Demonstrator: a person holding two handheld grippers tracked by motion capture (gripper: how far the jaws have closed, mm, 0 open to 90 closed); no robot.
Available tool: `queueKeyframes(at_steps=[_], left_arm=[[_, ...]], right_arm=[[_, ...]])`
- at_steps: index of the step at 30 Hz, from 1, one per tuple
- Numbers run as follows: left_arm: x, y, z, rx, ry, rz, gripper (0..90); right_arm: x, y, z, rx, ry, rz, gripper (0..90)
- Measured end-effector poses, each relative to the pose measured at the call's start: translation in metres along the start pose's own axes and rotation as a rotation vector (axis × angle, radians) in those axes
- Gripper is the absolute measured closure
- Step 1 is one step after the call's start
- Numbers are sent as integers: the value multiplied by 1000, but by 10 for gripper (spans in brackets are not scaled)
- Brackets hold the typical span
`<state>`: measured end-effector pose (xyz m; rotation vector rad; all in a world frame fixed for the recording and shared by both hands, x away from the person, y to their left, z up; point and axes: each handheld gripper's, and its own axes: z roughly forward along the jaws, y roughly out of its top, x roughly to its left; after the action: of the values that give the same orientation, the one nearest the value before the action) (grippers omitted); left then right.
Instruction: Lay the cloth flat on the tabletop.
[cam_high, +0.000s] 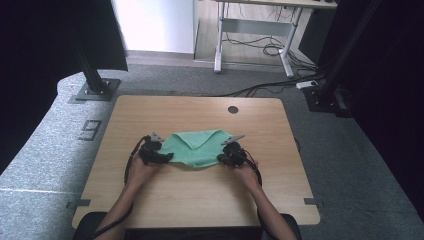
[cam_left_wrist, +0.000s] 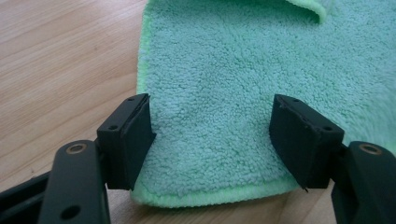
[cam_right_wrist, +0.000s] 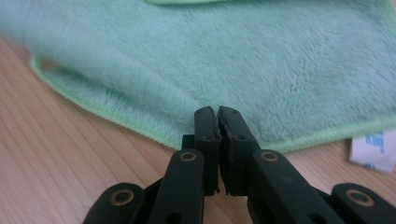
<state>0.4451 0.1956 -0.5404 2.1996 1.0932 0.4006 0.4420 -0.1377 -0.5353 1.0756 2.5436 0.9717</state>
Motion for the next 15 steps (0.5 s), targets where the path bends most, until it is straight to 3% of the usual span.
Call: queueKeyframes(at_steps=[5, 8, 11, 15], left_arm=[[-1, 0, 0, 3, 4, -2, 302], [-2, -1, -1, 7, 12, -3, 288], [-4, -3, -3, 12, 14, -3, 286], [-10, -8, -9, 24, 13, 2, 286]], right_arm=[[-13, -5, -7, 10, -33, 29, 806], [-15, -8, -11, 24, -93, 14, 737], [-12, -9, -17, -21, -53, 35, 671], [6, -6, -23, -64, -26, 4, 581]])
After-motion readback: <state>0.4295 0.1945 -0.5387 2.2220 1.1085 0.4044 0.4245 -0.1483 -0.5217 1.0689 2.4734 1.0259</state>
